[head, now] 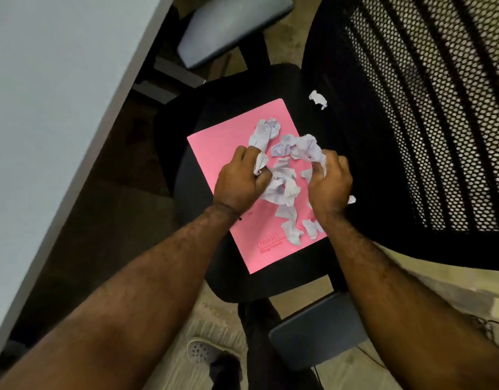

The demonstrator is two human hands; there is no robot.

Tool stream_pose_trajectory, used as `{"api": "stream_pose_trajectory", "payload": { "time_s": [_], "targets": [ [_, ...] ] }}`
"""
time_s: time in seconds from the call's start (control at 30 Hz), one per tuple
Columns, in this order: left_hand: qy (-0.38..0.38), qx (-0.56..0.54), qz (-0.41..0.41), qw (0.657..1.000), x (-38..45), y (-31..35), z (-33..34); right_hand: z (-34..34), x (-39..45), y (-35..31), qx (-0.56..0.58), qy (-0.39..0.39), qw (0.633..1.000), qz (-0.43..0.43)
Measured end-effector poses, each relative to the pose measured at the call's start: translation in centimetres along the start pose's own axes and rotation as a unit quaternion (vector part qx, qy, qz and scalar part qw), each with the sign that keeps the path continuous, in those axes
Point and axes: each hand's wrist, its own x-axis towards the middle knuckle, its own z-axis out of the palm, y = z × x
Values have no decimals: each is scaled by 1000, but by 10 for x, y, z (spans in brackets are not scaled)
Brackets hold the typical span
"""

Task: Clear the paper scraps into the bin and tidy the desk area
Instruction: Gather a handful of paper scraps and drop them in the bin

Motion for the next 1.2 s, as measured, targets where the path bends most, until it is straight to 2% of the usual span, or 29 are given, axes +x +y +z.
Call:
{"api": "stream_pose_trajectory", "payload": {
  "time_s": [0.1, 0.23, 0.47, 0.6, 0.73, 0.93, 1.1, 1.2],
  "targets": [
    [50, -97, -83, 991, -7, 7, -6, 1, -12, -11, 28, 3, 1000, 12],
    [60, -225, -172, 957, -15, 14, -15, 2, -27, -18, 51, 7, 998, 24],
    [71, -343, -266, 898, -43, 6, -31, 0, -53, -31, 93, 1, 995, 28],
    [83, -426, -302, 849, -70, -5, -56, 7, -81, -51, 107, -25, 994, 12],
    [119, -439, -306, 836, -112, -24, -86, 18, -123, -81, 114, -69, 991, -19],
    [163, -447, -327, 817, -218, -75, -120, 42, -212, -113, 121, -135, 979, -89],
    [232, -471, -383, 760, -324, -124, -135, 75, -306, -122, 112, -208, 960, -150],
    [281, -491, -416, 712, -393, -154, -140, 99, -365, -122, 88, -251, 943, -200]
  ]
}}
